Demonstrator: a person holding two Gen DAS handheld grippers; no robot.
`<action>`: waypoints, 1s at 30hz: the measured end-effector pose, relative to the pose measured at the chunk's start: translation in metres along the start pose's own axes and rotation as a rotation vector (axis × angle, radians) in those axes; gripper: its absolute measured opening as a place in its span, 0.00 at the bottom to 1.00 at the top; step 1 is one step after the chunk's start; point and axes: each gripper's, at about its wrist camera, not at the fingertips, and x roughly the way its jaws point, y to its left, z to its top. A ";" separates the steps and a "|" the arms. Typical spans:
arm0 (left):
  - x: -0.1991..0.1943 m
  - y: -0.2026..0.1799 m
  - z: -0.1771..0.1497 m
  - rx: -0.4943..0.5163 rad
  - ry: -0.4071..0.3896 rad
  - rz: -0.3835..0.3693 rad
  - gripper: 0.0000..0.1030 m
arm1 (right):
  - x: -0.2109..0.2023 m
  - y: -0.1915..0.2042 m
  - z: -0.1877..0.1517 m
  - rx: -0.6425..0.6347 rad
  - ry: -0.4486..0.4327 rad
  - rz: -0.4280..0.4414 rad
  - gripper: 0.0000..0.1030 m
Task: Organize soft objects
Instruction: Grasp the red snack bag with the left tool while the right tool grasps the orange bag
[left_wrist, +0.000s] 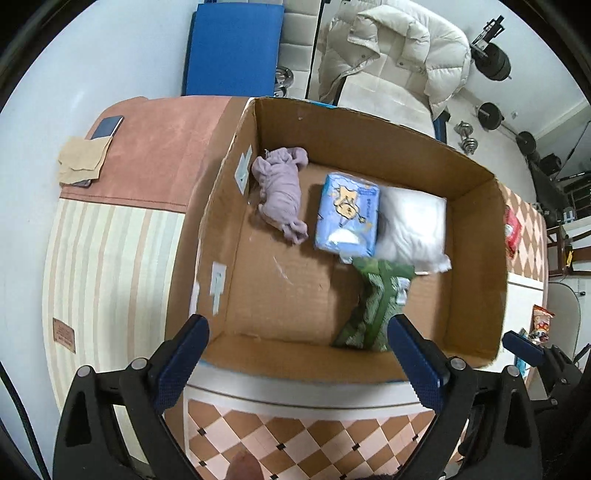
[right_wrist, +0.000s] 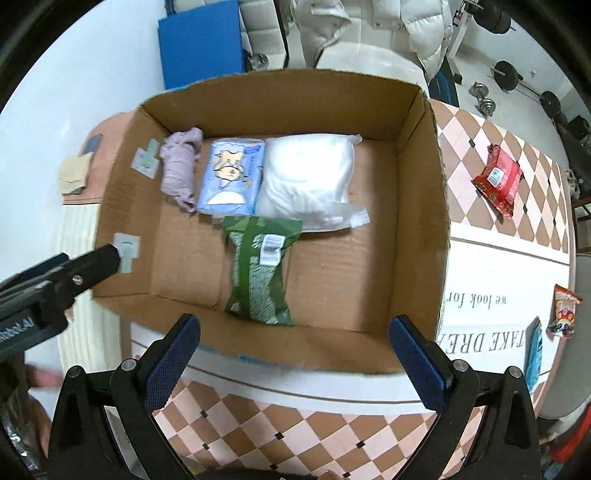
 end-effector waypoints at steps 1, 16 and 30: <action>-0.004 -0.002 -0.005 0.002 -0.006 0.001 0.96 | -0.003 0.001 -0.005 -0.002 -0.010 0.010 1.00; -0.061 -0.125 -0.006 0.232 -0.128 0.019 1.00 | -0.063 -0.100 -0.040 0.177 -0.095 0.125 1.00; 0.048 -0.387 0.059 0.567 0.059 0.057 0.99 | -0.049 -0.401 -0.074 0.570 -0.037 -0.147 1.00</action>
